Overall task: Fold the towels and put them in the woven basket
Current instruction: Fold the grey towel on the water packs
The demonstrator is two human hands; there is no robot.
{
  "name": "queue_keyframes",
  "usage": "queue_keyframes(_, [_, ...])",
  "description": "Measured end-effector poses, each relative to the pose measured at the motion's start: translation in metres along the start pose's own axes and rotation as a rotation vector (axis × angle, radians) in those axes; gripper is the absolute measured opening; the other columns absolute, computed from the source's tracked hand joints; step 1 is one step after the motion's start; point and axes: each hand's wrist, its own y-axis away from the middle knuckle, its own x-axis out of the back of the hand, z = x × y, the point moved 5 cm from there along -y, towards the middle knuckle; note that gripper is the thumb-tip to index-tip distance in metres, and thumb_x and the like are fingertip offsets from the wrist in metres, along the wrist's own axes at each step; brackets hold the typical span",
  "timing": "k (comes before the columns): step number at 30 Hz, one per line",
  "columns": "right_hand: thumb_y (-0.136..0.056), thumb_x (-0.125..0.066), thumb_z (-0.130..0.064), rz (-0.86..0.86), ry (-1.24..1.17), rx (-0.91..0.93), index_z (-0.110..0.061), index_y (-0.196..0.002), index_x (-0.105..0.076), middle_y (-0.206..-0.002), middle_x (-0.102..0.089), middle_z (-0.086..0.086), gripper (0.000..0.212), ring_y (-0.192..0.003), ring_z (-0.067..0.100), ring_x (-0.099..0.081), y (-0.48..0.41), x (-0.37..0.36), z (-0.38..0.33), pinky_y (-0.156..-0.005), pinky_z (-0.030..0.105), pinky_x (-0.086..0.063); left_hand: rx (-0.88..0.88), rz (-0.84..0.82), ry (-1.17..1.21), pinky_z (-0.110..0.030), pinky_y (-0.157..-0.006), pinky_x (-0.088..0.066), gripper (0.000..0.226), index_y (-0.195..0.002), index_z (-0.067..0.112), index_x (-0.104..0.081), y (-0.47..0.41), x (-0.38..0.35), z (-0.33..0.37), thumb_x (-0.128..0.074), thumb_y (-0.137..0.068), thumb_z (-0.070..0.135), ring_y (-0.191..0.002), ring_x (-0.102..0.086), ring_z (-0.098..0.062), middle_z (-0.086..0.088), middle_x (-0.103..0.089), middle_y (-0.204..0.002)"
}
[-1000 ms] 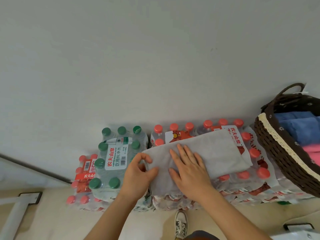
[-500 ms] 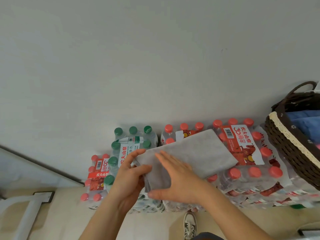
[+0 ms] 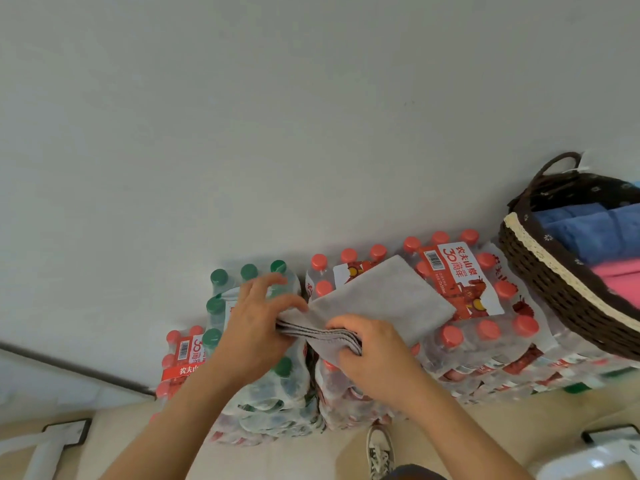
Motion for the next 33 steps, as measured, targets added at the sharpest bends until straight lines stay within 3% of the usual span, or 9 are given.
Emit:
queue_keyframes(4, [-0.082, -0.053, -0.002, -0.276, -0.113, -0.132, -0.029, -0.085, -0.069, -0.066, -0.062, -0.017, 0.031, -0.062, -0.006, -0.053, 0.008, 0.018, 0.015, -0.059, 0.017, -0.043, 0.106, -0.528, 0.507, -0.025, -0.065, -0.047, 0.013, -0.070, 0.029, -0.067, 0.018, -0.016, -0.006, -0.078, -0.076, 0.028, -0.065, -0.056, -0.004, 0.015, -0.062, -0.069])
queue_keyframes(7, [-0.089, -0.054, -0.003, -0.527, -0.122, -0.238, -0.019, -0.099, -0.069, -0.062, -0.060, -0.029, 0.025, -0.058, -0.012, -0.055, 0.020, 0.024, 0.027, -0.053, 0.010, -0.039, 0.154, -0.649, 0.707, -0.025, -0.064, -0.042, 0.026, -0.076, 0.012, -0.067, 0.032, -0.027, -0.003, -0.071, -0.084, 0.036, -0.065, -0.052, -0.008, 0.006, -0.056, -0.067])
queue_keyframes(10, [-0.087, -0.059, -0.008, -0.362, -0.109, -0.231, -0.023, -0.100, -0.070, -0.081, -0.069, -0.017, 0.023, -0.077, 0.001, -0.065, 0.016, 0.028, 0.044, -0.067, 0.026, -0.053, 0.189, -0.602, 0.749, -0.025, -0.073, -0.050, 0.018, -0.077, 0.026, -0.070, 0.028, -0.034, 0.004, -0.062, -0.088, 0.038, -0.074, -0.062, -0.007, 0.008, -0.066, -0.074])
queue_keyframes(13, [-0.086, -0.061, -0.008, -0.088, -0.170, -0.254, -0.026, -0.096, -0.071, -0.092, -0.071, -0.003, 0.023, -0.092, 0.017, -0.067, 0.011, 0.036, 0.061, -0.084, 0.043, -0.055, 0.243, -0.492, 0.747, -0.044, -0.087, -0.054, 0.032, -0.094, 0.019, -0.070, 0.013, -0.039, 0.004, -0.058, -0.089, 0.048, -0.092, -0.068, -0.024, -0.006, -0.072, -0.095])
queue_keyframes(17, [-0.087, -0.048, -0.001, -0.019, -0.221, -0.318, -0.028, -0.102, -0.072, -0.098, -0.072, -0.014, 0.039, -0.092, 0.004, -0.066, 0.004, 0.041, 0.068, -0.087, 0.037, -0.055, 0.304, -0.329, 0.704, -0.042, -0.083, -0.056, 0.026, -0.093, 0.015, -0.070, -0.016, -0.049, 0.012, -0.058, -0.092, 0.038, -0.088, -0.068, -0.022, -0.006, -0.072, -0.094])
queue_keyframes(21, [-0.089, -0.051, -0.011, 0.056, -0.320, -0.422, -0.028, -0.101, -0.071, -0.097, -0.072, -0.011, 0.029, -0.091, 0.006, -0.066, -0.002, 0.048, 0.079, -0.082, 0.032, -0.055, 0.321, -0.220, 0.591, -0.044, -0.079, -0.054, 0.026, -0.090, 0.012, -0.066, -0.042, -0.069, 0.013, -0.058, -0.091, 0.037, -0.085, -0.066, -0.025, -0.011, -0.069, -0.088])
queue_keyframes(27, [-0.092, -0.056, -0.028, 0.225, 0.245, -0.289, -0.021, -0.095, -0.067, -0.081, -0.065, -0.008, 0.013, -0.071, 0.010, -0.059, -0.013, 0.052, 0.085, -0.061, 0.030, -0.047, 0.242, -0.141, 0.286, -0.022, -0.054, -0.035, 0.030, -0.079, 0.012, -0.052, -0.056, -0.086, 0.014, -0.053, -0.093, 0.038, -0.059, -0.047, -0.010, 0.002, -0.052, -0.065])
queue_keyframes(30, [-0.095, -0.051, -0.028, 0.241, 0.417, -0.248, -0.018, -0.101, -0.063, -0.093, -0.062, -0.002, 0.017, -0.082, 0.016, -0.058, -0.018, 0.048, 0.080, -0.063, 0.026, -0.037, 0.228, -0.097, 0.202, -0.023, -0.049, -0.028, 0.033, -0.066, 0.022, -0.041, -0.058, -0.086, 0.017, -0.056, -0.092, 0.037, -0.053, -0.042, -0.007, 0.006, -0.044, -0.057])
queue_keyframes(33, [-0.096, -0.049, -0.030, 0.237, 0.477, -0.229, -0.017, -0.105, -0.060, -0.098, -0.061, 0.000, 0.019, -0.087, 0.020, -0.060, -0.021, 0.045, 0.079, -0.068, 0.030, -0.042, 0.263, -0.084, 0.193, -0.027, -0.049, -0.027, 0.041, -0.061, 0.025, -0.032, -0.060, -0.090, 0.011, -0.059, -0.089, 0.038, -0.051, -0.040, -0.011, 0.007, -0.040, -0.053])
